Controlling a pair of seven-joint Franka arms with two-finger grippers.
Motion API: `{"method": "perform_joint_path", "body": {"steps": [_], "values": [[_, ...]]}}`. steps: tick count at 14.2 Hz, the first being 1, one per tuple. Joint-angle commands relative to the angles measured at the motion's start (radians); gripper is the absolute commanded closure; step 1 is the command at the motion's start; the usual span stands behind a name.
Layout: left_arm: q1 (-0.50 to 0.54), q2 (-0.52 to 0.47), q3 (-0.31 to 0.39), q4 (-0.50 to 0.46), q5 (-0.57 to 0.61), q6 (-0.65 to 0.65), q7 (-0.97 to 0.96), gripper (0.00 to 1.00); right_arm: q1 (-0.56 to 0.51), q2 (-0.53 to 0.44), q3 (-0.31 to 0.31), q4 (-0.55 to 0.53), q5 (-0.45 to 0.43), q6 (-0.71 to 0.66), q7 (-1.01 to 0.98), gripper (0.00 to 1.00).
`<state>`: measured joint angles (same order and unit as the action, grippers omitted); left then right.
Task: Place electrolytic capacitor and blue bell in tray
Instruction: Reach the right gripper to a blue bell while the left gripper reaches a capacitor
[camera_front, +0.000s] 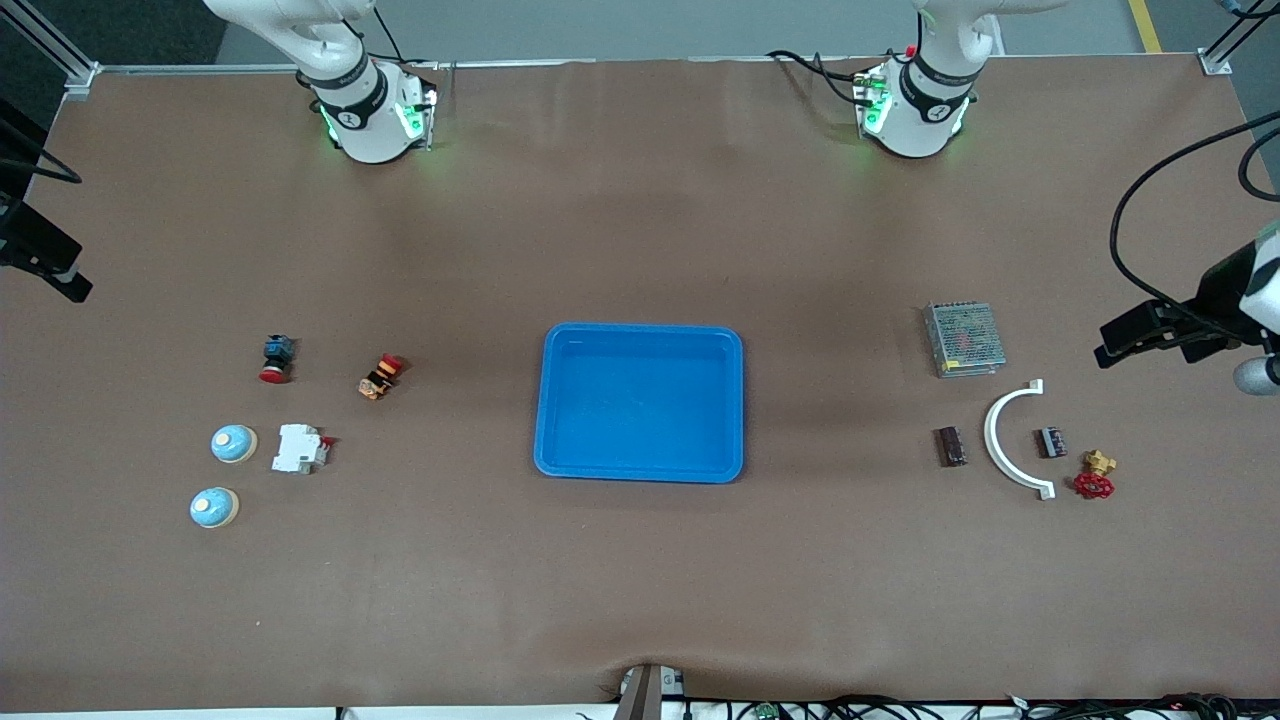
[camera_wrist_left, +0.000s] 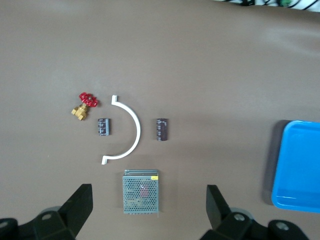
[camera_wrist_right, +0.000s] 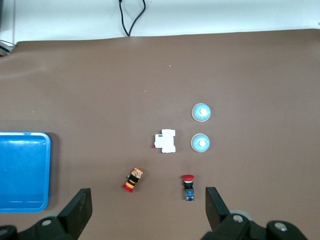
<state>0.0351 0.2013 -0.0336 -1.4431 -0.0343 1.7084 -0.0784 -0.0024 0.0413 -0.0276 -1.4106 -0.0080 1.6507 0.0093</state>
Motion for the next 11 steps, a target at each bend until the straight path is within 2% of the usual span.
{"method": "perform_joint_path", "body": {"steps": [1,3,8,11], "values": [[0.008,0.082,-0.002,0.02,-0.019,0.003,0.0,0.0,-0.031,0.02,0.003,-0.107,-0.032,0.116,-0.008,0.0],[-0.001,0.11,-0.002,0.015,-0.015,0.066,-0.007,0.0,-0.041,0.043,0.003,-0.215,-0.032,0.22,-0.006,0.0],[0.028,0.196,0.0,0.017,-0.015,0.114,0.012,0.0,-0.059,0.195,0.003,-0.215,-0.035,0.253,-0.002,0.0],[0.031,0.259,0.0,0.015,0.065,0.168,0.012,0.0,-0.083,0.27,0.003,-0.223,-0.033,0.314,-0.008,0.0]]}}
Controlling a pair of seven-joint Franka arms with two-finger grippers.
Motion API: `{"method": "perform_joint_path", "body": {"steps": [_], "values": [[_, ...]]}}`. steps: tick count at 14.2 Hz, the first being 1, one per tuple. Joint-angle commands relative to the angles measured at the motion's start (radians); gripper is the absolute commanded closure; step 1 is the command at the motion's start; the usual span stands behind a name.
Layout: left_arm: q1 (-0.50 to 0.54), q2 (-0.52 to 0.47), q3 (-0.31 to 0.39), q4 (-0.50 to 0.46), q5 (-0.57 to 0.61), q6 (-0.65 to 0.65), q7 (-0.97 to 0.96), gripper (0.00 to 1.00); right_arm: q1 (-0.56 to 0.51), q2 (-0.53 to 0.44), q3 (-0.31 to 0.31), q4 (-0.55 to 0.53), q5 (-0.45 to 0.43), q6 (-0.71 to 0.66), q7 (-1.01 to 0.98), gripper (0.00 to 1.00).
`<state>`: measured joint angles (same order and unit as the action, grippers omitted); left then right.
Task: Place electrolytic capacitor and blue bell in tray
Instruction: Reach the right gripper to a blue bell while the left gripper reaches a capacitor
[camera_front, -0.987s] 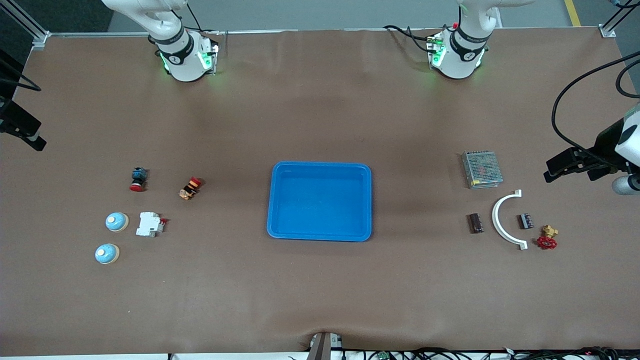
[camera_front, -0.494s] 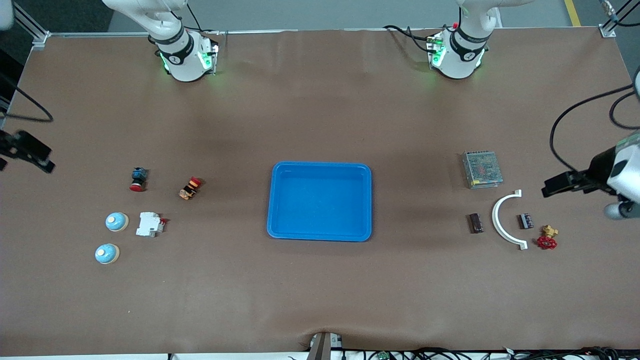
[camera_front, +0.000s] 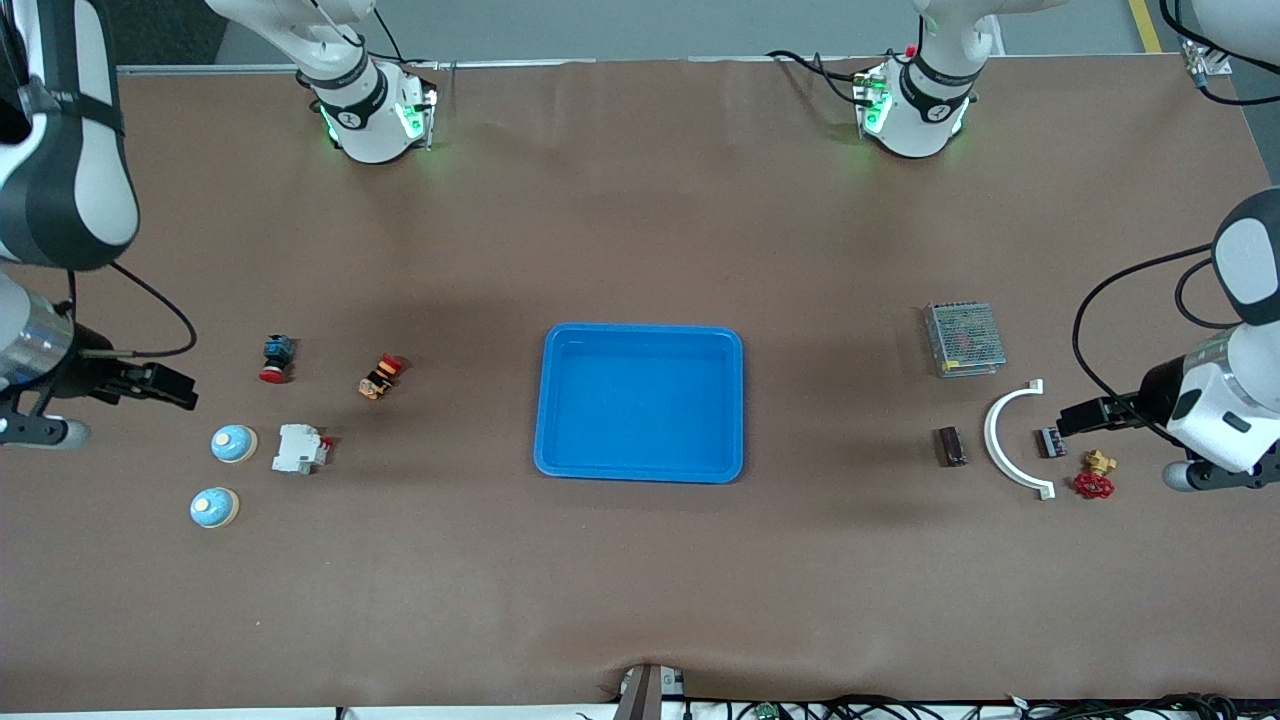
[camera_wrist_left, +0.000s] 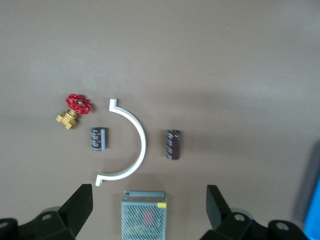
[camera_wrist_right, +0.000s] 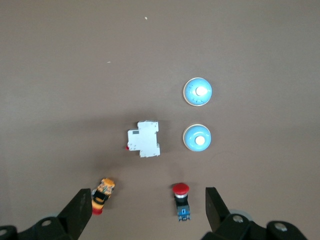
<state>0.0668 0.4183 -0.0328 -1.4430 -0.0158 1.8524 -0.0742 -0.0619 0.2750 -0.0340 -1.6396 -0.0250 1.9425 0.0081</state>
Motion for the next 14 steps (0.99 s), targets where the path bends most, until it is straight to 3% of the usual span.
{"method": "perform_joint_path", "body": {"steps": [1,5,12,14], "values": [[0.001,0.069,0.001,0.013,0.062,0.03,0.008,0.0,-0.029,0.061,0.009,0.001,-0.016,0.045,-0.007,0.0],[0.008,0.169,0.001,0.015,0.086,0.082,-0.004,0.0,-0.045,0.098,0.009,-0.136,-0.016,0.275,-0.083,0.0],[0.068,0.255,0.002,0.012,0.122,0.136,-0.013,0.0,-0.142,0.219,0.011,-0.163,-0.013,0.418,-0.212,0.0],[0.076,0.26,0.002,-0.01,0.12,0.137,-0.015,0.0,-0.147,0.219,0.011,-0.233,-0.013,0.522,-0.211,0.0]]}}
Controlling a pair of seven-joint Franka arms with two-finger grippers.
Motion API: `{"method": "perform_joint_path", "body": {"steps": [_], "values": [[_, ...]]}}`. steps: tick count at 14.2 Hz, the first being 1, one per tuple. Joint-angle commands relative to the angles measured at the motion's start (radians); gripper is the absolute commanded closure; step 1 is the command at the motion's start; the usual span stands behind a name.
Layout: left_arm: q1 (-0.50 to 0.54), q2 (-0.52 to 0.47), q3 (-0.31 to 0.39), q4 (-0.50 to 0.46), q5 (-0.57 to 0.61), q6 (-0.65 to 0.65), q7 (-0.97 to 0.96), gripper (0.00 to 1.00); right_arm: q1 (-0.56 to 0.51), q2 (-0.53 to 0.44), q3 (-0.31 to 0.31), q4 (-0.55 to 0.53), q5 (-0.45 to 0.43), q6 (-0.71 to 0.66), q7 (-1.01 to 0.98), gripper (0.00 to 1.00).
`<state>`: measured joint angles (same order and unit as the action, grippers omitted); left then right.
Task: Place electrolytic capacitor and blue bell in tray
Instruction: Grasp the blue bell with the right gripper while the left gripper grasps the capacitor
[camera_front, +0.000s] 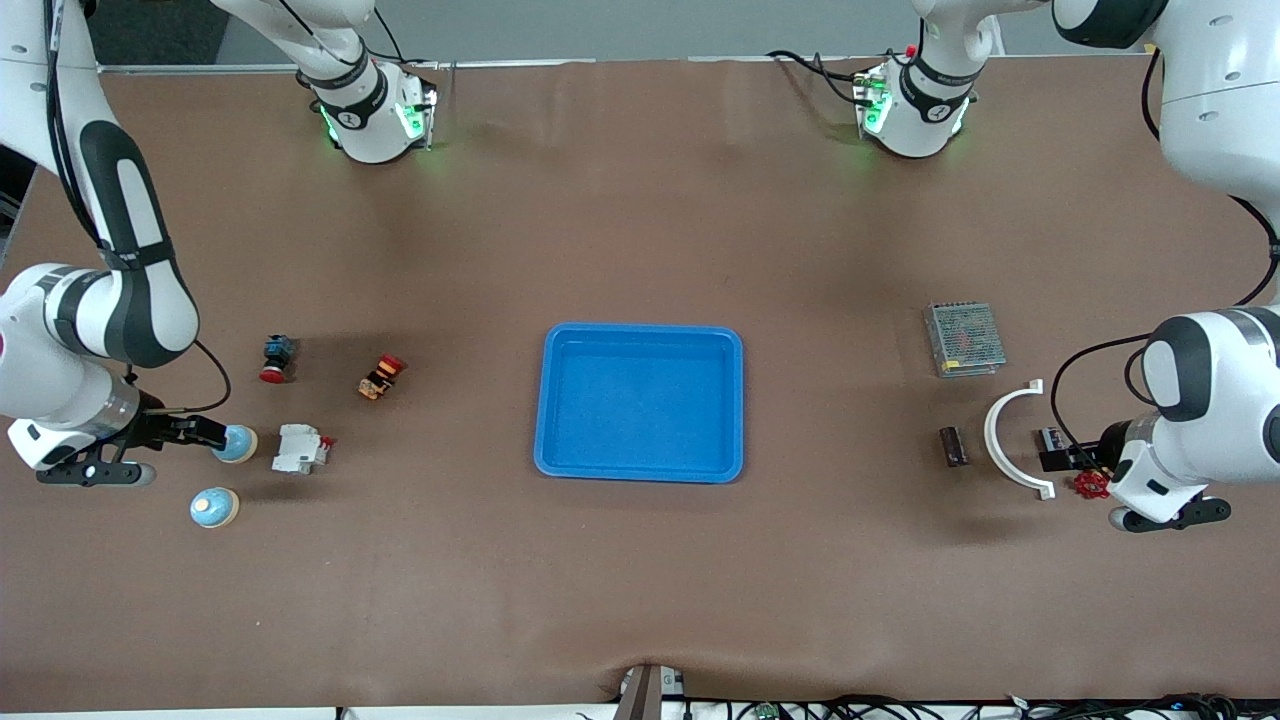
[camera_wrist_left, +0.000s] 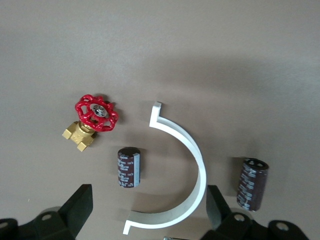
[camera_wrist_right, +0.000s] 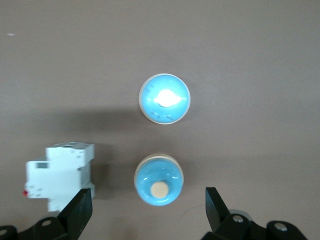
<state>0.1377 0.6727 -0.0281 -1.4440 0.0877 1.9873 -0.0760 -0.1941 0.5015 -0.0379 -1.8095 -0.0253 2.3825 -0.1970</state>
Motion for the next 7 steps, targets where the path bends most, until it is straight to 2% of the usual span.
{"method": "perform_joint_path", "body": {"steps": [1,7], "values": [[0.008,0.007,-0.003,-0.013,0.018,0.004,-0.013,0.0,-0.016,-0.008,0.015,-0.095,-0.013,0.139,-0.005,0.0],[0.04,0.004,-0.004,-0.105,0.01,0.091,-0.014,0.0,-0.024,0.067,0.016,-0.123,-0.004,0.25,-0.005,0.0]]}}
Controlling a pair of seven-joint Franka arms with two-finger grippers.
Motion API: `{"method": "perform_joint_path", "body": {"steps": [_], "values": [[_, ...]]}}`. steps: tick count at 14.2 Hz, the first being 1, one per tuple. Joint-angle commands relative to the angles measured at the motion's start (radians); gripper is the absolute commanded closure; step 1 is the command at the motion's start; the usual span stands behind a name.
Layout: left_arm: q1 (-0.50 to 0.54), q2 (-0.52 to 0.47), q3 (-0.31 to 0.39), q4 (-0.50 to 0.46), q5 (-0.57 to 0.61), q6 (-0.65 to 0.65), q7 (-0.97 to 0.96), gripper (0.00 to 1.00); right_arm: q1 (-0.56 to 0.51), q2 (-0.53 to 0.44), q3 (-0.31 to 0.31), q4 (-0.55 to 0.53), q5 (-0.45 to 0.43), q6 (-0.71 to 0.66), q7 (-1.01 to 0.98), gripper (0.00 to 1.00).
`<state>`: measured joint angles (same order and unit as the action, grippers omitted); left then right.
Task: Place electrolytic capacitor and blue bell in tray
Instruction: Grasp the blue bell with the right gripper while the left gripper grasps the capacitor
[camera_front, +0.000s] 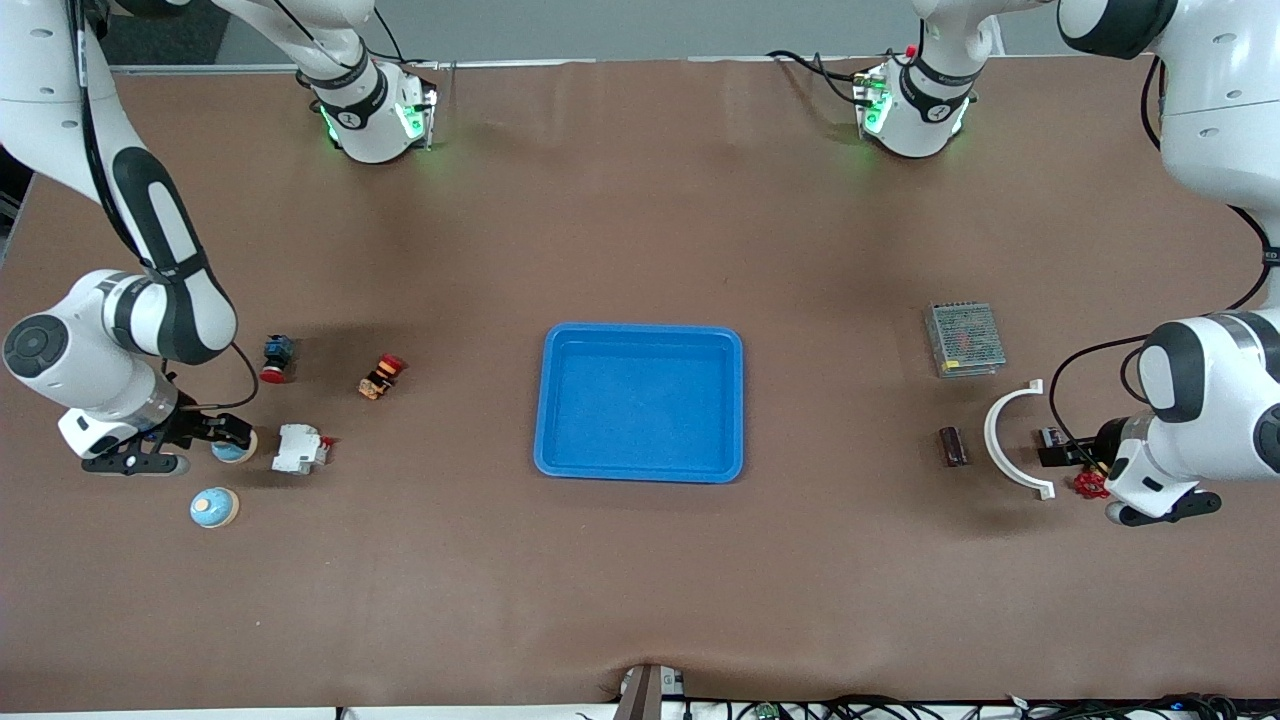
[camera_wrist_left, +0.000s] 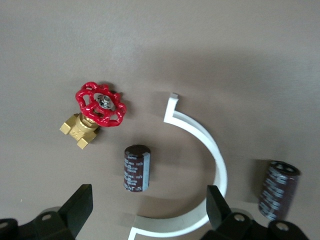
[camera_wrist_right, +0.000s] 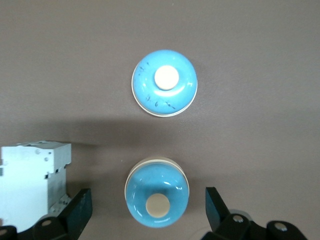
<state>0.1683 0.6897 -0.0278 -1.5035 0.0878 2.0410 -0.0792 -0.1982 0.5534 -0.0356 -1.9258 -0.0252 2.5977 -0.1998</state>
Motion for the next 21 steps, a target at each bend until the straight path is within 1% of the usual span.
{"method": "perform_joint_path", "body": {"steps": [1,3,7,16,17,18,19,20,21], "values": [[0.011,-0.012,-0.003,-0.056,0.009,0.048,-0.011,0.0,-0.02,0.025,0.014,-0.007,-0.004,0.048,-0.003,0.0],[0.023,-0.013,-0.003,-0.086,0.009,0.085,-0.011,0.0,-0.023,0.039,0.014,-0.005,-0.005,0.064,-0.004,0.0],[0.034,-0.01,-0.004,-0.104,0.01,0.125,-0.01,0.0,-0.03,0.069,0.014,-0.002,-0.005,0.097,-0.003,0.0],[0.033,0.019,-0.003,-0.147,0.01,0.212,-0.011,0.0,-0.035,0.082,0.014,0.001,-0.002,0.108,-0.003,0.0],[0.033,0.022,-0.003,-0.149,0.009,0.214,-0.011,0.0,-0.037,0.08,0.014,-0.001,-0.002,0.107,-0.009,0.24],[0.034,0.025,-0.003,-0.149,0.01,0.217,-0.011,0.0,-0.037,0.08,0.014,0.001,-0.002,0.101,-0.033,0.57],[0.034,0.027,-0.003,-0.15,0.009,0.225,-0.011,0.0,-0.04,0.08,0.014,-0.001,-0.002,0.098,-0.039,0.93],[0.033,0.03,-0.003,-0.155,0.01,0.232,-0.011,0.0,-0.043,0.08,0.016,0.001,-0.002,0.098,-0.04,1.0],[0.033,0.033,-0.003,-0.155,0.01,0.237,-0.011,0.0,-0.043,0.08,0.016,0.001,-0.001,0.098,-0.04,1.0]]}}
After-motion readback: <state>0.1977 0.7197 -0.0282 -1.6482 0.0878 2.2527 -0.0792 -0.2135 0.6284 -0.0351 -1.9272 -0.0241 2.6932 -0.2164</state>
